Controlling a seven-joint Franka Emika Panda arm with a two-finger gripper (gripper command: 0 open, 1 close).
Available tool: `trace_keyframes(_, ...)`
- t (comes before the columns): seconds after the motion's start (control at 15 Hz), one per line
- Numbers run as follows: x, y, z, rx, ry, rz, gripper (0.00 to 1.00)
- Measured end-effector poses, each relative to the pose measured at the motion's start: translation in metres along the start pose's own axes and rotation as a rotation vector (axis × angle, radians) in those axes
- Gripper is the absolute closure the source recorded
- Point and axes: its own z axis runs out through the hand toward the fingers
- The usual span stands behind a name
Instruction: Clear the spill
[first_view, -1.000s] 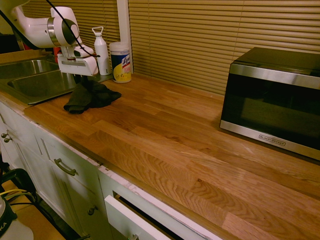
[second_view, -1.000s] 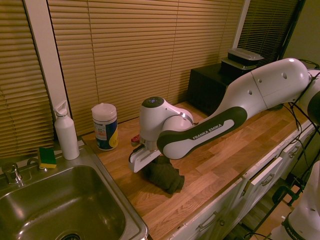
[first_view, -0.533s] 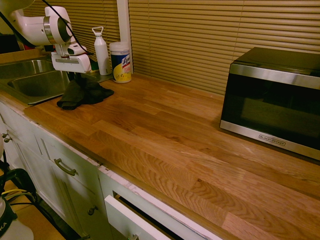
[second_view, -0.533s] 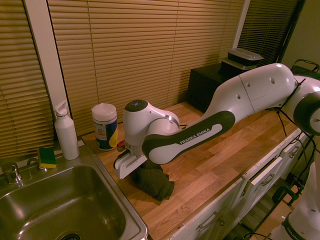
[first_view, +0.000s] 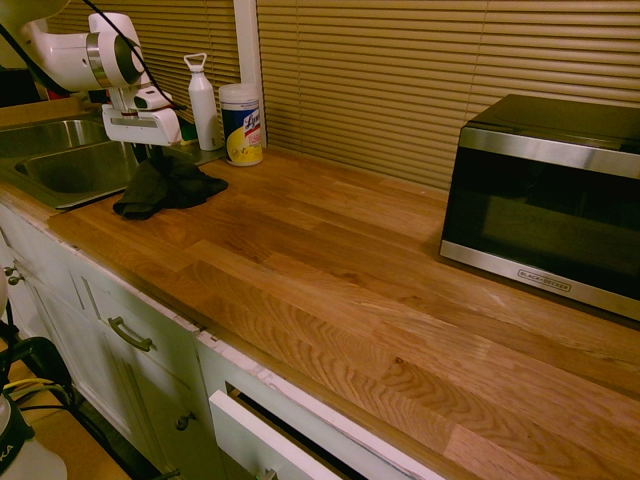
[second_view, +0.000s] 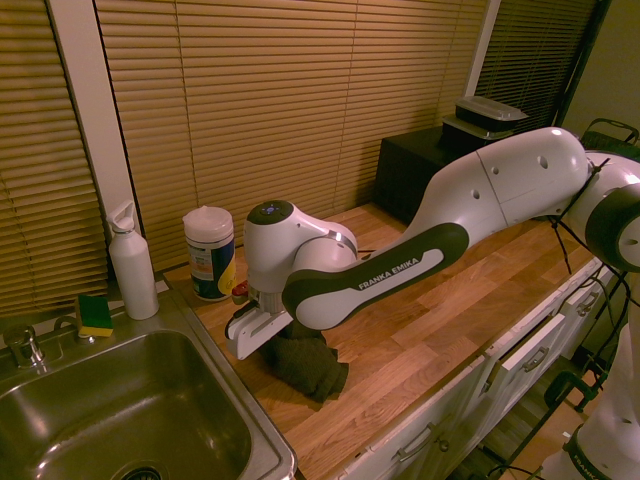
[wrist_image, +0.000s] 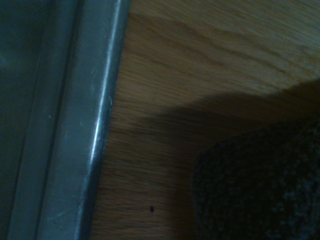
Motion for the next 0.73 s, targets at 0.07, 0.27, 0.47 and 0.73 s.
trace_keyframes(0.07,0.0,-0.001,-0.001,0.003,0.001,0.002,0.0)
trace_keyframes(0.27,0.001,-0.002,-0.013,0.021,0.009,0.008,0.0)
trace_keyframes(0.47,0.002,-0.002,-0.039,0.041,0.034,0.014,0.0)
trace_keyframes(0.73,0.001,0.003,-0.067,0.055,0.061,0.02,0.0)
